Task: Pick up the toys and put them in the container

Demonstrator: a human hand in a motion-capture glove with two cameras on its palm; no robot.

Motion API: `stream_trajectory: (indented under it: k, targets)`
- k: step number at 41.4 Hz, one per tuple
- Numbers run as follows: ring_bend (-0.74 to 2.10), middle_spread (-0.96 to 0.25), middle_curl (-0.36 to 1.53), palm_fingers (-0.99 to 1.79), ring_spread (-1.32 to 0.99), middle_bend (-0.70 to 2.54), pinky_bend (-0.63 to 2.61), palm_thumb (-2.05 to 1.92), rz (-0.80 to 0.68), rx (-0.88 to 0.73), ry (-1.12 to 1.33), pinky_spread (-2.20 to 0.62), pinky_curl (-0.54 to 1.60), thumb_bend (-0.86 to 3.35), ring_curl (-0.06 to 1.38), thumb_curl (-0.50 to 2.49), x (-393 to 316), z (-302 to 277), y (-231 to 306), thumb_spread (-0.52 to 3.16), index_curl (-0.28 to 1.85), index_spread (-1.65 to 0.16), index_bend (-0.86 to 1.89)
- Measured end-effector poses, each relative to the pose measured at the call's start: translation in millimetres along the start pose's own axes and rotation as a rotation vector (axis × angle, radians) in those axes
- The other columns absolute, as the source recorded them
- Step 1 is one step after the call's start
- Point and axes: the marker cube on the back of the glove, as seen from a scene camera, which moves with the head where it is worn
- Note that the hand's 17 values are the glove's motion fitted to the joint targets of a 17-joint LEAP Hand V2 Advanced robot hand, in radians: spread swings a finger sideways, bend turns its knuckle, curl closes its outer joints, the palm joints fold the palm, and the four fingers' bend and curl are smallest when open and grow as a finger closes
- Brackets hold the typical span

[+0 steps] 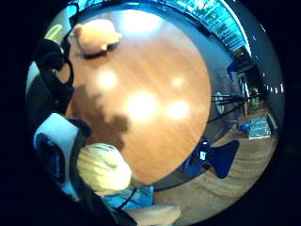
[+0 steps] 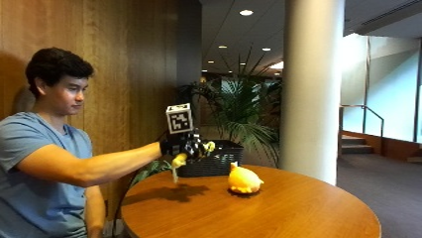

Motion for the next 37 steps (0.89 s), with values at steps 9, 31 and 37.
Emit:
stream_trajectory:
  k: [9, 31, 37]
  targets:
    - [1.22, -0.2, 0.49, 0.92, -0.38, 0.22, 1.16, 0.81, -0.023, 0.084, -0.002, -0.42, 0.39, 0.44, 0.47, 0.8, -44, -82, -36, 1.28, 0.09, -0.34, 0.13]
    - [1.19, -0.24, 0.57, 0.91, -0.41, 0.19, 1.13, 0.77, -0.217, 0.117, -0.091, -0.42, 0.42, 0.38, 0.48, 0.95, -224, -137, -58, 1.16, 0.06, -0.33, 0.14]
    - [1.18, -0.25, 0.59, 0.91, -0.41, 0.19, 1.13, 0.76, -0.223, 0.075, -0.13, -0.42, 0.42, 0.36, 0.49, 0.98, -210, -125, -59, 1.14, 0.05, -0.33, 0.14]
